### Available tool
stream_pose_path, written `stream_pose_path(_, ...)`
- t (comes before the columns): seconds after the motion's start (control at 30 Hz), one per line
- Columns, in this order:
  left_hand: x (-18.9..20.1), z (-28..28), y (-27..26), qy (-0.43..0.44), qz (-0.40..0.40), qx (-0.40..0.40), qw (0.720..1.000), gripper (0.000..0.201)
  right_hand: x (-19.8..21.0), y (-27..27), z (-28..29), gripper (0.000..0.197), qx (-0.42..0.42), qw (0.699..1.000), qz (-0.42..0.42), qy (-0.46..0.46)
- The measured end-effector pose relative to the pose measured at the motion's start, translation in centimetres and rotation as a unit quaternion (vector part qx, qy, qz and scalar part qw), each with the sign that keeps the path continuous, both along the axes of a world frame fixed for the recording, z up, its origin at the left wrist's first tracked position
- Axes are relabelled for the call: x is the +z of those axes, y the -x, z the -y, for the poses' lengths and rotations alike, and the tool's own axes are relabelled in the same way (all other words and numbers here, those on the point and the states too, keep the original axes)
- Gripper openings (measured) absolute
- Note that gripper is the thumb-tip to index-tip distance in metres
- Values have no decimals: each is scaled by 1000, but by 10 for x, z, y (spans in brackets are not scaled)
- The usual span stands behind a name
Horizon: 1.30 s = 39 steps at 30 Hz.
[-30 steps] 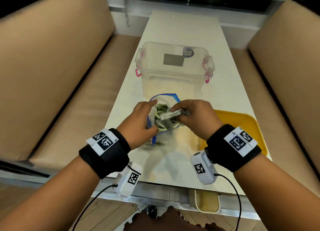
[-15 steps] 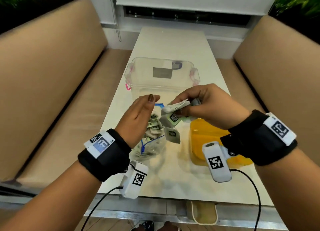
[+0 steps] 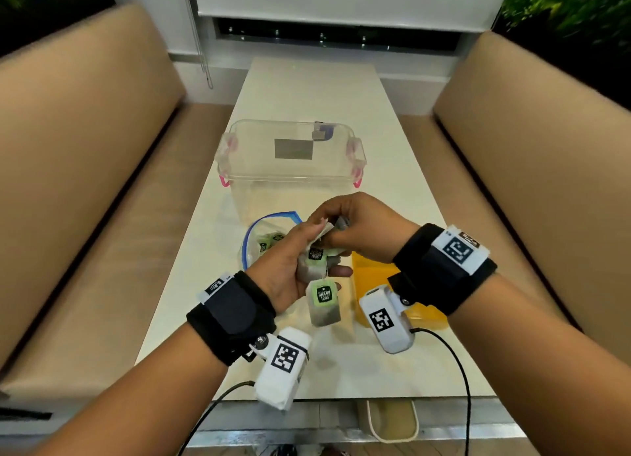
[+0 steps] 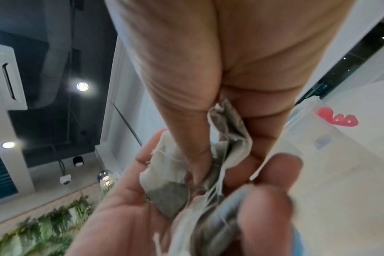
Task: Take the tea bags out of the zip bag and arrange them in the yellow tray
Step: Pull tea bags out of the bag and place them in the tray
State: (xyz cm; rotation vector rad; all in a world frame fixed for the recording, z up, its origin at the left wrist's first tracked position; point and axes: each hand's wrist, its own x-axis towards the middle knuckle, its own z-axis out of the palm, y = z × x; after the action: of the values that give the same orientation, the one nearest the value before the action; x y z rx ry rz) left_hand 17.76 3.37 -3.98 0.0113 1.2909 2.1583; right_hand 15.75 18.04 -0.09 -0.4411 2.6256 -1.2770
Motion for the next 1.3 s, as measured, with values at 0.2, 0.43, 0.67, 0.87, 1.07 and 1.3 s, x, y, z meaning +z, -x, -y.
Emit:
stream_pose_path(0.2,-13,-2,10,40,-26,35,998,19,-2,5,0,38,-19,999,31,-26)
stream_pose_path(0.43,-19,-6,17,36,-36,51,997,23,-12,9,-3,51,-76,997,-16,6)
stream_pose_path(0.67,-24,-11,19,26,-46,61,997,20,-20,11,-6,36,-149,983,7,106)
stream_pose_path(0.87,-24,-8,25,28,-49,106,993,20,-22,7,-10,22,-162,981,-22,104)
stream_pose_path(1.07,-18,3,32,28,-56,129,990,17,-30,-16,-26,32,-89,995,53,-4)
stream_pose_path(1.3,-9,-2,30,27,-73,150,986,19,-38,-23,-1,25,-70,996,51,18)
